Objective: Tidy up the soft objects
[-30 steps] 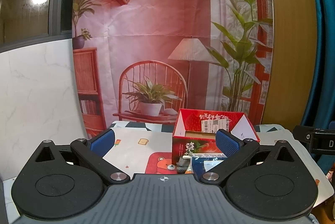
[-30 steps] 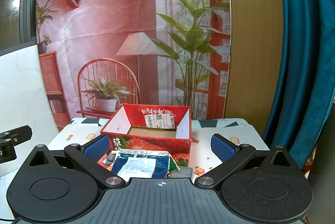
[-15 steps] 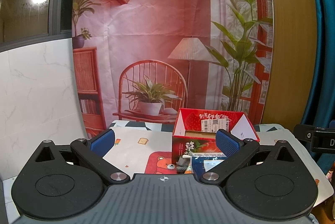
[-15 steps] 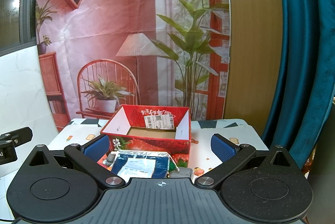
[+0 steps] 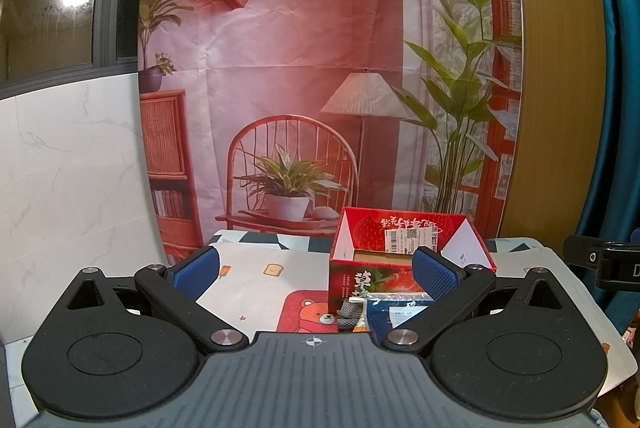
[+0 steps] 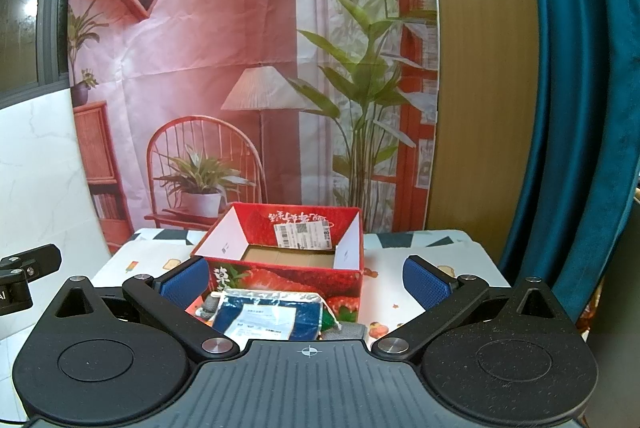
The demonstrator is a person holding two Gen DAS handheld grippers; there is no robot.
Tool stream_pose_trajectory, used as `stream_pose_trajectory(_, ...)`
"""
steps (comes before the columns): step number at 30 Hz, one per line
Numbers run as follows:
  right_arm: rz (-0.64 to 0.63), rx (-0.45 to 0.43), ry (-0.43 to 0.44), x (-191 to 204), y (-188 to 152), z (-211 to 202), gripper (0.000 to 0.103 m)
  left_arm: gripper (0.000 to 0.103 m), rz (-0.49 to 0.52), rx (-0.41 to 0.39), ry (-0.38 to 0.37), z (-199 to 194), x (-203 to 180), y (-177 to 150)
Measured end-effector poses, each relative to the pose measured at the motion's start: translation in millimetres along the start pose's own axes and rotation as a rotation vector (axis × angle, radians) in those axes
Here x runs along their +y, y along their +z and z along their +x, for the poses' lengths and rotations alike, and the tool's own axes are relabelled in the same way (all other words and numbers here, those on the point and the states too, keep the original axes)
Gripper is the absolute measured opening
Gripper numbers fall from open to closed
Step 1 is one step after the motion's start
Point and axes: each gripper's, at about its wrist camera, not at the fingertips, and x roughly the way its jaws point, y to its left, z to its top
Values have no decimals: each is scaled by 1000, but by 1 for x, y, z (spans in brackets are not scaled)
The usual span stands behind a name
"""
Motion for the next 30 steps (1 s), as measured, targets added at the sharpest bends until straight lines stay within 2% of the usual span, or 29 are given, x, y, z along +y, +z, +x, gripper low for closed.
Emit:
stream_pose_trajectory(25, 0, -4, -4, 1, -3, 1, 103, 103, -1, 1, -1, 0, 0, -1)
stream_pose_trajectory(30, 3, -6, -4, -1, 7, -5, 103, 103, -2, 7, 4, 2, 1, -1)
